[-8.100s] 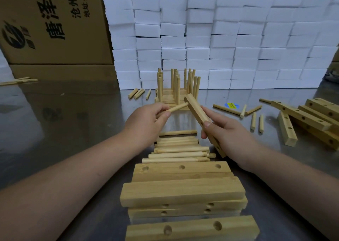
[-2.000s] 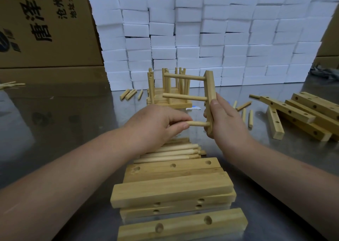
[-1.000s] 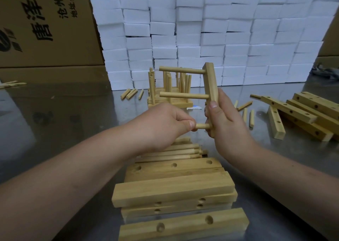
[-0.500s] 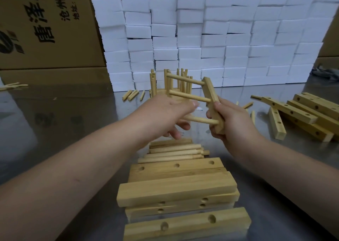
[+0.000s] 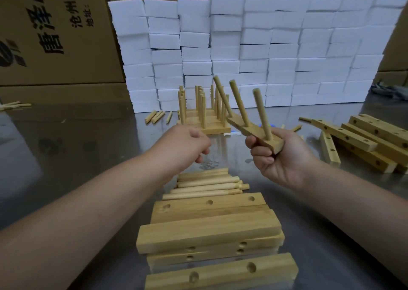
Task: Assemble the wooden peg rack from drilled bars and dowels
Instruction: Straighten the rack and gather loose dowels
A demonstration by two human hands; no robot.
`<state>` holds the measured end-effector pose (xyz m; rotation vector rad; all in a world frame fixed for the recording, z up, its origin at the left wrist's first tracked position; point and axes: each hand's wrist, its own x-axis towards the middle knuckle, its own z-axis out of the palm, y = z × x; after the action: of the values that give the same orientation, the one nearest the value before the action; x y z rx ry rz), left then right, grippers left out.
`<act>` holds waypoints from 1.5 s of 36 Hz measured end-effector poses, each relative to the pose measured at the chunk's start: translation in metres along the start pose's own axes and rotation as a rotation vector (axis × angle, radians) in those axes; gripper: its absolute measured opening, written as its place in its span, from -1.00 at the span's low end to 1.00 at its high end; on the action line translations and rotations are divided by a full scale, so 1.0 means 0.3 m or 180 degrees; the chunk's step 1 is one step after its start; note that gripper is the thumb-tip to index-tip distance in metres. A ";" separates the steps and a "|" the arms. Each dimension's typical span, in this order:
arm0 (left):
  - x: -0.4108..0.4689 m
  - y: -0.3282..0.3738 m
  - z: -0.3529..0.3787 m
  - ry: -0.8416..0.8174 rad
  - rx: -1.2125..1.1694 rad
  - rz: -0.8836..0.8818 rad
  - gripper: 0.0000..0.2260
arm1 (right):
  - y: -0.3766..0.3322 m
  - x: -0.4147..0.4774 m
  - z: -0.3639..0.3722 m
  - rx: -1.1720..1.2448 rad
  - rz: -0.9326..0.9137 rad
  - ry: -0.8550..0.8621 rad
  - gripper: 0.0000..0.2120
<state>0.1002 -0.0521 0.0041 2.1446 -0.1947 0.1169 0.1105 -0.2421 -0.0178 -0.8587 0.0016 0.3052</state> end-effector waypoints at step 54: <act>0.138 -0.274 -0.056 0.0549 0.1308 -0.0191 -0.81 | 0.041 0.044 -0.031 -0.0858 -0.0147 0.0272 -0.75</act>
<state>0.1558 0.0025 -0.0476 2.5303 -0.0037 0.3298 0.1210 -0.2379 -0.0348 -1.1372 0.0205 0.2277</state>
